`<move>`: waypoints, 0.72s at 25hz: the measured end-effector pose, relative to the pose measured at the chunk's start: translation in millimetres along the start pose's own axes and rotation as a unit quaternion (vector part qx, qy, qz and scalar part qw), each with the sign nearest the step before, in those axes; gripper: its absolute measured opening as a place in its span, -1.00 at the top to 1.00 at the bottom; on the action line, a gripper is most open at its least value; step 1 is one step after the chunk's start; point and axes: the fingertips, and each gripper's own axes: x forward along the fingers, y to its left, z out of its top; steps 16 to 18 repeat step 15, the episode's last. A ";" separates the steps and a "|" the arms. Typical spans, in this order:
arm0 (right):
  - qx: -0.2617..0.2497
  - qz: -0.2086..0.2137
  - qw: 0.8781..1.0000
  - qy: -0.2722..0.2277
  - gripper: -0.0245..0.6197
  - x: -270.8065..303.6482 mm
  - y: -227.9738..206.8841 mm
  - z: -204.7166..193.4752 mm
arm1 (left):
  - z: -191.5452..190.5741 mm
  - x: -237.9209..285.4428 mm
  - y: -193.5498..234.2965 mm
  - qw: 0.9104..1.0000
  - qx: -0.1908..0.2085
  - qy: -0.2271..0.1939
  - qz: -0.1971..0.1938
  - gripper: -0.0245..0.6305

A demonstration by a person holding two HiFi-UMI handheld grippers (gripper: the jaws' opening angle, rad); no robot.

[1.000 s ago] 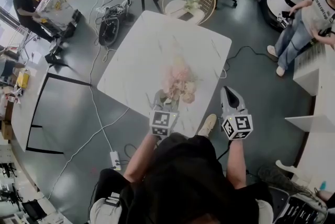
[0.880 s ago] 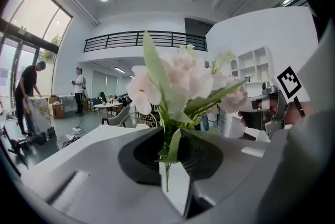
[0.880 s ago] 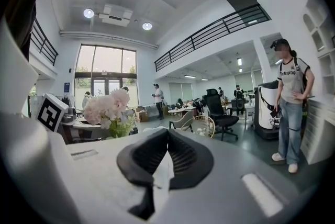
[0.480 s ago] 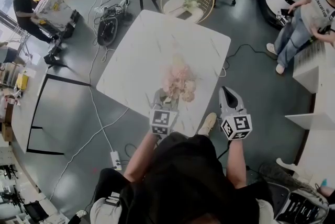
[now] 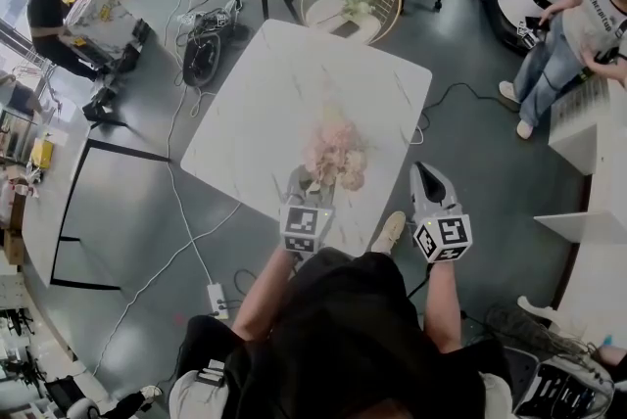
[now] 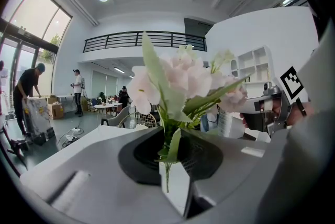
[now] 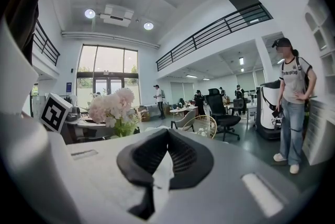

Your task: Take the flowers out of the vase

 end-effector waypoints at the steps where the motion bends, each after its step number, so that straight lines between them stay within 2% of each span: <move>1: 0.000 0.000 1.000 0.000 0.91 0.4 -0.3 0.0 | 0.4 0.8 0.0 1.000 0.000 0.000 0.000 0.74; 18: 0.000 0.000 1.000 0.000 0.91 1.0 -1.7 -4.2 | -3.8 2.2 -1.3 1.000 0.001 0.000 0.000 0.74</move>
